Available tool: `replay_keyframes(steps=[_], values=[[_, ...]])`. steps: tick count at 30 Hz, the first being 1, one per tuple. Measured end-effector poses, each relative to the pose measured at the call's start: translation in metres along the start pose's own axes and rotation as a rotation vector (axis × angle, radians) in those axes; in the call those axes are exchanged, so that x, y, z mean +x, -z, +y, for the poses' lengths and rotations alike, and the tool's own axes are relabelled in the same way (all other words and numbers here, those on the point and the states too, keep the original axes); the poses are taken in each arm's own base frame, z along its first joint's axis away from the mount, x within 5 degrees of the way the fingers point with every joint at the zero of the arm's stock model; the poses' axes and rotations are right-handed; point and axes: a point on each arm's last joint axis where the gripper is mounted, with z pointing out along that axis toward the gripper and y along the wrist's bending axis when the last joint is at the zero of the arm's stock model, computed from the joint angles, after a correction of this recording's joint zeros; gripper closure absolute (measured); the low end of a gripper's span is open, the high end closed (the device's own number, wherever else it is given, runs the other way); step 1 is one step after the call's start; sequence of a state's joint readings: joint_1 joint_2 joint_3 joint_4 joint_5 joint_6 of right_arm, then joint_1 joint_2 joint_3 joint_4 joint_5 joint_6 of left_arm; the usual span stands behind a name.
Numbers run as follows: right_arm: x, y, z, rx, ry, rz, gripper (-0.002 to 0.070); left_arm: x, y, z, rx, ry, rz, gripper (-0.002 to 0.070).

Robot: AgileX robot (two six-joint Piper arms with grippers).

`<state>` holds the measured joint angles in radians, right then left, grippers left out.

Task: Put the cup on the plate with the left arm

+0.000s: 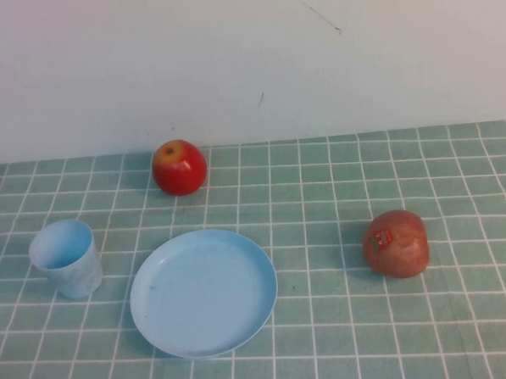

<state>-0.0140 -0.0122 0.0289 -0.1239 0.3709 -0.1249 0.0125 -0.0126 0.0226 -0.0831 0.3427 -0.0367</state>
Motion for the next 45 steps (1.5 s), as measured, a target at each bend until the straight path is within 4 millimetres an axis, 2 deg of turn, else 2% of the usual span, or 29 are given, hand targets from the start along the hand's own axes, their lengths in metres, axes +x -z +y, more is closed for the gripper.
replay_keyframes(steps=[39, 43, 45], values=[[0.000, 0.000, 0.000, 0.000, 0.000, 0.000, 0.0678, 0.000, 0.000, 0.000, 0.000, 0.003, -0.002, 0.0676], [0.000, 0.000, 0.000, 0.000, 0.000, 0.000, 0.0678, -0.003, 0.000, 0.000, 0.001, 0.003, -0.042, 0.0676], [0.000, 0.000, 0.000, 0.000, 0.000, 0.000, 0.0678, -0.010, 0.000, 0.000, 0.008, 0.012, -0.126, 0.0676]])
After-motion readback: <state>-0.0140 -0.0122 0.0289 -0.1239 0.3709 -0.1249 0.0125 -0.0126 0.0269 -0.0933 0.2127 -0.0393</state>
